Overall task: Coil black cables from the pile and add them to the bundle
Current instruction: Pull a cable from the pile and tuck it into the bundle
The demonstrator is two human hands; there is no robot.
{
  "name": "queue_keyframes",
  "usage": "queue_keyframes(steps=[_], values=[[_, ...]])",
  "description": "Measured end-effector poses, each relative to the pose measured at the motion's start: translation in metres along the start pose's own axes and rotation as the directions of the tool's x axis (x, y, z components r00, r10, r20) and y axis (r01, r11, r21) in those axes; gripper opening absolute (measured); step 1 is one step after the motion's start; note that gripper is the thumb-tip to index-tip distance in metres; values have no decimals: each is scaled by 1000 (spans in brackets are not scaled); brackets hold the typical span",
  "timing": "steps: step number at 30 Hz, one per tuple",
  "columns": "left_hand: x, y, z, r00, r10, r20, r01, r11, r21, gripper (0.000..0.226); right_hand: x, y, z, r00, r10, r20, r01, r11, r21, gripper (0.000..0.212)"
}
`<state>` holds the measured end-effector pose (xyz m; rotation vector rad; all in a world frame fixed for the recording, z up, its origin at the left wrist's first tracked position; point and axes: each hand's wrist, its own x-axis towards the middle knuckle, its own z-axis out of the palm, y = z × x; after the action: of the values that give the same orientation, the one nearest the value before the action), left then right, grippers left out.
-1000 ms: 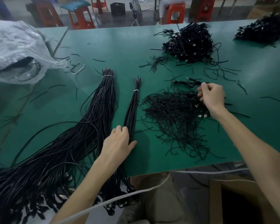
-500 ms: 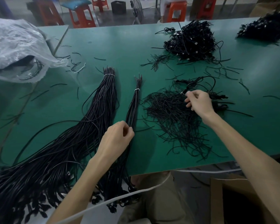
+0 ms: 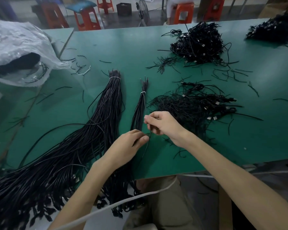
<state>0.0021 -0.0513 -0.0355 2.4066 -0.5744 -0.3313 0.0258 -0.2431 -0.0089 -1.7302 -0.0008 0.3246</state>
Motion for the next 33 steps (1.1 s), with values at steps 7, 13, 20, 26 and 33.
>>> queue_keyframes(steps=[7,13,20,26,33], values=[[3,-15,8,986,-3,-167,35,982,187,54,-14,-27,-12,997,-43,-59,62,924,378,20],[2,-16,0,967,-58,-248,96,985,144,55,-14,-43,-37,986,43,-164,83,723,686,16],[-15,22,-11,989,44,143,54,785,-617,63,0,-27,-52,948,210,-239,138,406,903,18],[-18,2,-37,981,149,124,24,543,-839,38,0,-8,-74,899,292,-327,209,371,905,20],[-22,-12,-73,978,194,-81,-94,62,-994,57,-9,0,-81,875,322,-361,232,377,897,18]])
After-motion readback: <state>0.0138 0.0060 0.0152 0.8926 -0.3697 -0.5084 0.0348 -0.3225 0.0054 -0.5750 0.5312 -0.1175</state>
